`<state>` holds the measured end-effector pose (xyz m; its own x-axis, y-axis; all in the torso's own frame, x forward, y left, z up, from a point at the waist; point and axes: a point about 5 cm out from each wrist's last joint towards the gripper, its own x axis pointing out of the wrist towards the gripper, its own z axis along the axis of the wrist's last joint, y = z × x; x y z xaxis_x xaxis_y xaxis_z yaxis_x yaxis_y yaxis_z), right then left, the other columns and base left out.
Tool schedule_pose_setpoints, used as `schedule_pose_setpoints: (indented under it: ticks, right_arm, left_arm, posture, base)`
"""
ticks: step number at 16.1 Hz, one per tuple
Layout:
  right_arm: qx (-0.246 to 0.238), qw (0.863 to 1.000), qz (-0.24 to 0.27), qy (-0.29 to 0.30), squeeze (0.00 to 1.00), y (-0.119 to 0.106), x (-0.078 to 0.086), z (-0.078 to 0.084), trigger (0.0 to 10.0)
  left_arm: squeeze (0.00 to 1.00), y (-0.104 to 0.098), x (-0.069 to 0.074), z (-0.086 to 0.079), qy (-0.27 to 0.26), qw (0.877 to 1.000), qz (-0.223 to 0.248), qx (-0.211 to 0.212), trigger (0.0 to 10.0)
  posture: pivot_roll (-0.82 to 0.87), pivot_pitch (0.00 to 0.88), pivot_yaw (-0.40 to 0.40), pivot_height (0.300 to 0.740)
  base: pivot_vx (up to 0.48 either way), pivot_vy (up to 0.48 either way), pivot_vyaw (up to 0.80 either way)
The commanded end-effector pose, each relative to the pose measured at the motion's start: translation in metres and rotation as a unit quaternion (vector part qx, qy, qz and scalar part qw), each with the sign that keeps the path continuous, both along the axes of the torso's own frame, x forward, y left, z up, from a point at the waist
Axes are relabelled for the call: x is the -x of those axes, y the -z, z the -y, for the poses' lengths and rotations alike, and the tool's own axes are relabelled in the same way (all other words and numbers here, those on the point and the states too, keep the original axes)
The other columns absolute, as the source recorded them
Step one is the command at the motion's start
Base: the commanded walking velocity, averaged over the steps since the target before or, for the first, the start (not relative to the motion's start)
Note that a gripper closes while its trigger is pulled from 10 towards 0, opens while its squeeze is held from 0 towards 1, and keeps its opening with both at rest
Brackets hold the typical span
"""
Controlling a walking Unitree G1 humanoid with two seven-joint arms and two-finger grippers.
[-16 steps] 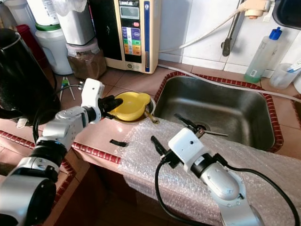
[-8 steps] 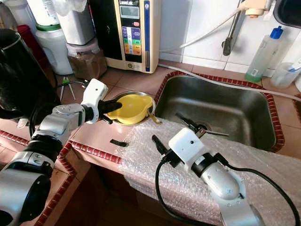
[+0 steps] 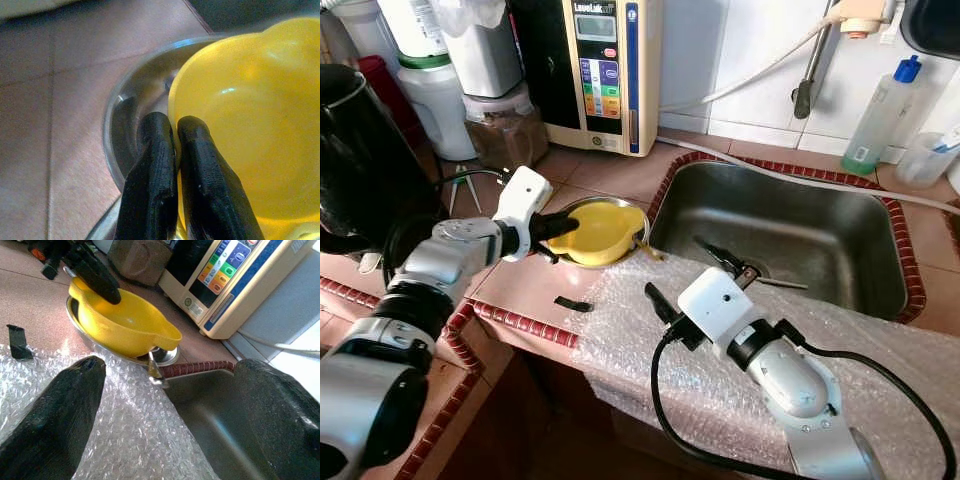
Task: Kitchen organization
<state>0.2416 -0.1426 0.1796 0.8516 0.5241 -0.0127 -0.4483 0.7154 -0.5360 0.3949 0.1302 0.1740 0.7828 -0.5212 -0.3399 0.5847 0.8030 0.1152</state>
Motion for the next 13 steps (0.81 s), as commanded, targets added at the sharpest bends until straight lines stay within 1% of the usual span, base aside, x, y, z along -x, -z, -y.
schedule_pose_setpoints:
  ticks: [1,2,3,4,5,6,7,10,11,13]
  right_arm:
    - [0.000,1.000,0.004,0.004,0.00,-0.002,0.000,0.002,10.0]
    - [0.000,1.000,0.003,0.002,0.00,-0.001,0.000,0.001,10.0]
    - [-0.001,1.000,0.004,0.001,0.00,-0.001,-0.001,0.000,10.0]
    - [-0.002,1.000,0.007,0.002,0.00,-0.002,-0.003,0.000,10.0]
    - [-0.003,1.000,0.009,0.003,0.00,-0.002,-0.005,0.001,10.0]
    - [-0.003,1.000,0.011,0.004,0.00,-0.003,-0.007,0.000,10.0]
    - [-0.005,1.000,0.013,0.005,0.00,-0.004,-0.007,0.000,10.0]
    - [-0.008,1.000,0.016,0.006,0.00,-0.005,-0.009,-0.001,10.0]
    - [-0.009,1.000,0.018,0.010,0.00,-0.005,-0.010,-0.001,10.0]
    - [-0.034,0.998,0.028,0.035,0.00,-0.009,-0.014,0.002,10.0]
  left_arm:
    - [0.00,-0.005,-0.002,-0.001,-0.010,1.000,0.009,0.002,0.0]
    - [0.00,-0.006,-0.003,-0.001,-0.019,1.000,0.024,0.006,0.0]
    - [0.00,-0.007,-0.003,-0.001,-0.032,0.999,0.037,0.020,0.0]
    - [0.00,-0.011,-0.003,0.000,-0.048,0.996,0.068,0.045,0.0]
    - [0.00,-0.013,-0.003,0.000,-0.061,0.993,0.075,0.063,0.0]
    - [0.00,-0.013,-0.003,-0.001,-0.073,0.991,0.081,0.073,0.0]
    - [0.00,-0.016,-0.003,-0.001,-0.078,0.989,0.094,0.079,0.0]
    - [0.00,-0.016,-0.003,-0.001,-0.087,0.987,0.105,0.087,0.0]
    - [0.00,-0.019,-0.003,-0.002,-0.093,0.984,0.119,0.095,0.0]
    - [0.00,-0.028,-0.003,-0.004,-0.111,0.973,0.179,0.096,0.0]
  posture:
    - [0.03,0.041,0.077,0.740]
    - [0.04,0.043,0.069,0.740]
    - [0.04,0.040,0.063,0.740]
    - [0.04,0.038,0.059,0.740]
    - [0.05,0.033,0.055,0.740]
    - [0.05,0.027,0.054,0.740]
    - [0.05,0.026,0.053,0.740]
    - [0.05,0.020,0.048,0.740]
    - [0.04,0.018,0.046,0.740]
    - [0.04,0.016,0.044,0.740]
  base:
    - [0.000,0.000,0.00]
    - [0.000,0.000,0.00]
    - [0.000,0.000,0.00]
    - [0.000,0.000,0.00]
    - [0.000,0.000,0.00]
    - [0.000,0.000,0.00]
    - [0.000,0.000,0.00]
    - [0.000,0.000,0.00]
    - [0.000,0.000,0.00]
    - [0.000,0.000,0.00]
